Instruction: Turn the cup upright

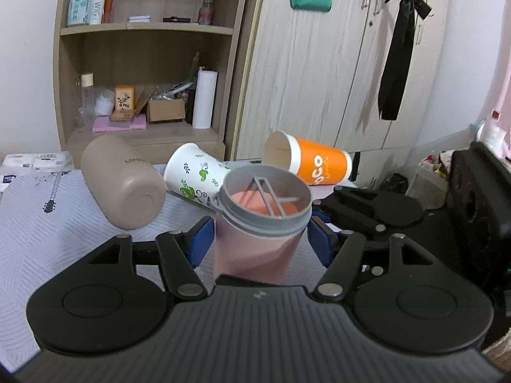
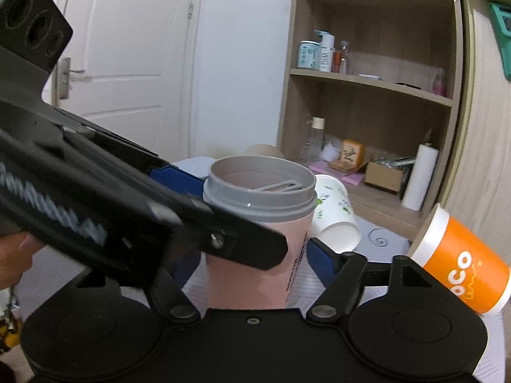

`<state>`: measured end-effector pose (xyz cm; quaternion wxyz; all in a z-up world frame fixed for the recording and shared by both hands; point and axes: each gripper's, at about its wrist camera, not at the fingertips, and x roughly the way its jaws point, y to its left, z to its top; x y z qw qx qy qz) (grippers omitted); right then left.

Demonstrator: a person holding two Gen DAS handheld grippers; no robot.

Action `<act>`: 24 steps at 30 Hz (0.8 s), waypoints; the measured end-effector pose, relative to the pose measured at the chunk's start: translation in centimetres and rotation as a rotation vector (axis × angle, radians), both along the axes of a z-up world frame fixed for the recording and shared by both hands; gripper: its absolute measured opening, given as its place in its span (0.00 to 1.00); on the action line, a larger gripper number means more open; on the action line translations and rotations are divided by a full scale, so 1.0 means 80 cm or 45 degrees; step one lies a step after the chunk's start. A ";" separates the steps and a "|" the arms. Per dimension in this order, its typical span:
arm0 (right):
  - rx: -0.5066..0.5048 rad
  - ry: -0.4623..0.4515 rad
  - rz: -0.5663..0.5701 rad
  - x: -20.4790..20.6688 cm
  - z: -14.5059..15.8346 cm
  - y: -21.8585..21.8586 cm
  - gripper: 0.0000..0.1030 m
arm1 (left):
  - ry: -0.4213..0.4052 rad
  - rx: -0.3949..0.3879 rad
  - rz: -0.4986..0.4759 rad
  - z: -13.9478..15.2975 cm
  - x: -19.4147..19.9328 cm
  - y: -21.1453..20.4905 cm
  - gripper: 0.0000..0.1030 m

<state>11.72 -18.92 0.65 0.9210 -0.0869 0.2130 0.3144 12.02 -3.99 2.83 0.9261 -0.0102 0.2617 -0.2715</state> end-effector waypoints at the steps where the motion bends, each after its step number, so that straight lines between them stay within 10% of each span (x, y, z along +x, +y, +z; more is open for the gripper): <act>1: 0.002 -0.001 -0.005 -0.001 0.000 -0.001 0.80 | -0.013 -0.001 0.002 0.002 -0.003 0.002 0.67; 24: 0.107 -0.182 -0.234 -0.129 0.025 -0.053 0.80 | -0.236 -0.007 0.251 0.013 -0.120 0.042 0.72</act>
